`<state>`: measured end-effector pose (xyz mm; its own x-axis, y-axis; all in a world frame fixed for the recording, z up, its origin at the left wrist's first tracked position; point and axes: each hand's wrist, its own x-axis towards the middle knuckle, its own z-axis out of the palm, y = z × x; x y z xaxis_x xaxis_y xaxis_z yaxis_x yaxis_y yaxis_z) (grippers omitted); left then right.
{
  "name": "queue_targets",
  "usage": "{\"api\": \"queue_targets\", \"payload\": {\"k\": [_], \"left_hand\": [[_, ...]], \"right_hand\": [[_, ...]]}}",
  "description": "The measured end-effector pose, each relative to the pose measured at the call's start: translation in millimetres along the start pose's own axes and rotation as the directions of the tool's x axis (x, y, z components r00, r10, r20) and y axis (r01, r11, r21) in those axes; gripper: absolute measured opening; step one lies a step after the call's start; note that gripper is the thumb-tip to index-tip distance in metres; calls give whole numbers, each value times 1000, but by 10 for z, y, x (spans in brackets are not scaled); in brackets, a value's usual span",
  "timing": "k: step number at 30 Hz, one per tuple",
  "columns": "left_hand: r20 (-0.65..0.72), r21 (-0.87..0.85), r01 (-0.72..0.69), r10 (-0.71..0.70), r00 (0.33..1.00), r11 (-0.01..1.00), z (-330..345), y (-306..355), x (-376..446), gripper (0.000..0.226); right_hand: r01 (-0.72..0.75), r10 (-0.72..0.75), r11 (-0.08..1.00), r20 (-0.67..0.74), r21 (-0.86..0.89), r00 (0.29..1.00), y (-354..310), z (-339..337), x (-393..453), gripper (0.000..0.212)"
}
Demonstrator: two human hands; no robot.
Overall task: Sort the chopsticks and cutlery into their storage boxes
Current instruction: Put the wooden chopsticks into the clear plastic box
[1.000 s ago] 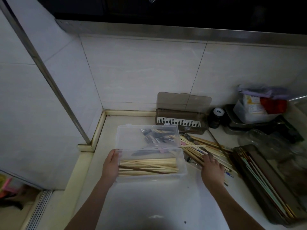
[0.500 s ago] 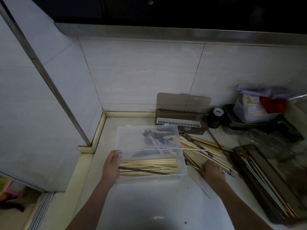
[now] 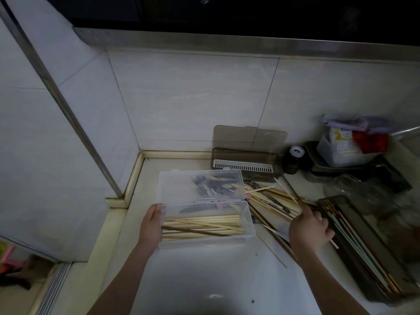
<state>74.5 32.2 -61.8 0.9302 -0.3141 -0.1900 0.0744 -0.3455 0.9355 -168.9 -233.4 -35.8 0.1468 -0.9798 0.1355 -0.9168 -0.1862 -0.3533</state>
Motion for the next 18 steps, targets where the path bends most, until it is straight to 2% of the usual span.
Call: {"api": "queue_targets", "payload": {"k": [3, 6, 9, 12, 15, 18], "left_hand": [[0, -20, 2, -2, 1000, 1000, 2, -4, -1, 26], [-3, -22, 11, -11, 1000, 1000, 1, -38, 25, 26], [2, -19, 10, -10, 1000, 1000, 2, -51, 38, 26], [5, -14, 1, -1, 1000, 1000, 0, -66, 44, 26], [-1, -12, 8, -8, 1000, 1000, 1, -75, 49, 26], [-3, -23, 7, -8, 1000, 1000, -3, -60, 35, 27]], "right_hand": [[167, -166, 980, -24, 112, 986, -148, 5, -7, 31], [443, -441, 887, -46, 131, 896, -431, 19, -175, 25], [559, -572, 781, -40, 279, 820, -747, -2, -364, 19], [649, -719, 678, 130, 344, 683, -968, 5, -567, 20], [656, -744, 666, 375, 356, 552, -1109, 59, -751, 27], [605, -731, 680, 451, 414, 513, -1205, 149, -873, 37]]}}
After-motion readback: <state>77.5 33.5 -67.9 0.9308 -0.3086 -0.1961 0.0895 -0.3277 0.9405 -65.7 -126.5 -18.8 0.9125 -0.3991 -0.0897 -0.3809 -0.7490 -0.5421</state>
